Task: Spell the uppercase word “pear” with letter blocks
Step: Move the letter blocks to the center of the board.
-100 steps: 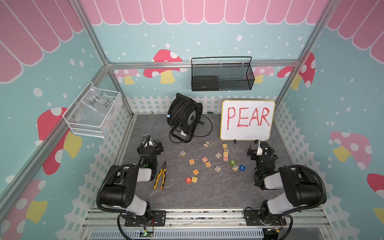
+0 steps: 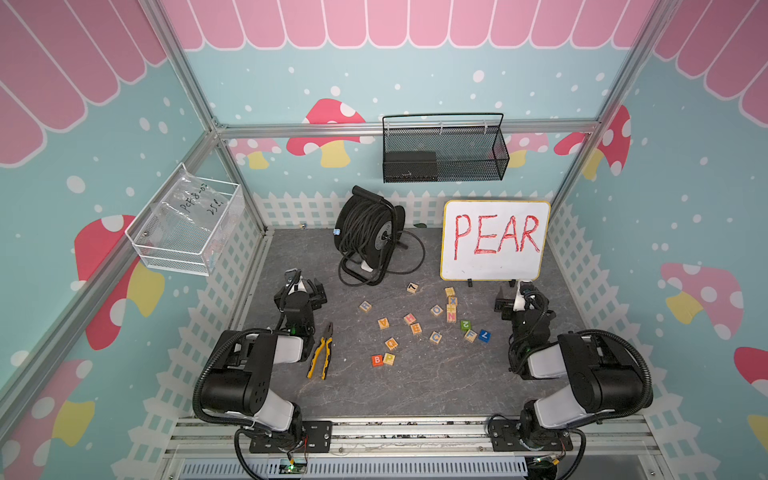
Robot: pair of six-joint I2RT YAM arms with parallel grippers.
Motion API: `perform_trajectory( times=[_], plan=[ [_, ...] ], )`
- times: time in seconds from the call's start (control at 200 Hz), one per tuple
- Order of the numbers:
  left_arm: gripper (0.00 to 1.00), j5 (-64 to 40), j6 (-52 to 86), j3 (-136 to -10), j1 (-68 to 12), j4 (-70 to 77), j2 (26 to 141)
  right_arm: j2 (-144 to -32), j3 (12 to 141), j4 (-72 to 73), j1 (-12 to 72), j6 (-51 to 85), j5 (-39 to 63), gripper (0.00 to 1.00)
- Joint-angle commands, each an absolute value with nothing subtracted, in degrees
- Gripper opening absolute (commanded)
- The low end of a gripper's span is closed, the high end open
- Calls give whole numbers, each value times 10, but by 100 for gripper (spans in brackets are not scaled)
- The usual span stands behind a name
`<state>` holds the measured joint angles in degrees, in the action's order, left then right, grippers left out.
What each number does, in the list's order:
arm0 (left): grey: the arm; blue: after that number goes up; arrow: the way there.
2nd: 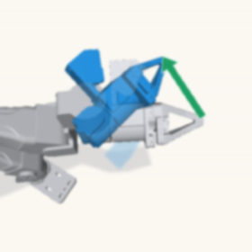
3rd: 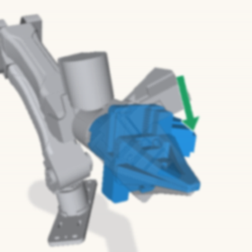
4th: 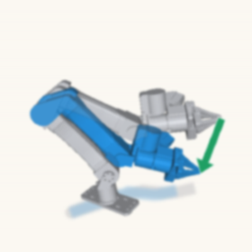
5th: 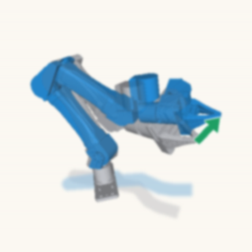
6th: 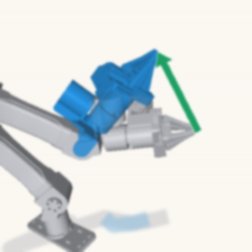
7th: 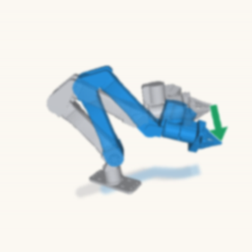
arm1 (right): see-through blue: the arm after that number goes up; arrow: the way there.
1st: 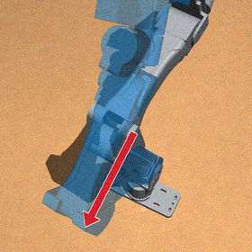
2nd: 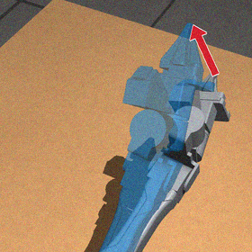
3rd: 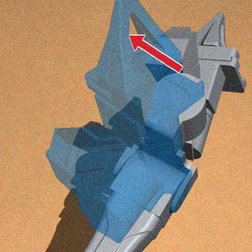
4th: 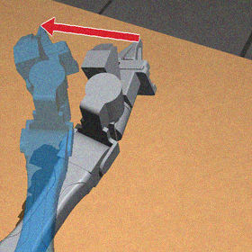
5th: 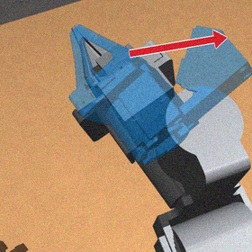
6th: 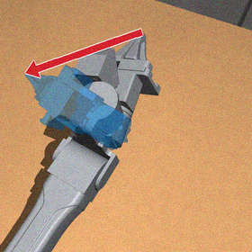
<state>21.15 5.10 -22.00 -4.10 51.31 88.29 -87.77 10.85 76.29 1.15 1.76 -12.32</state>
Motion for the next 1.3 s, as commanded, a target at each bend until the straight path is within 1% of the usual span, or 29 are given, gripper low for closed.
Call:
perform_trajectory(
  times=[0.0,1.221,1.296],
  plan=[
    [99,210,39,-218,-40,527,884,-878,109,774,9,13,-119,100],
    [99,210,36,-218,-40,529,883,-870,102,782,9,10,-112,99],
    [99,195,19,-248,-49,452,852,-850,105,760,10,0,-83,100]
  ],
)
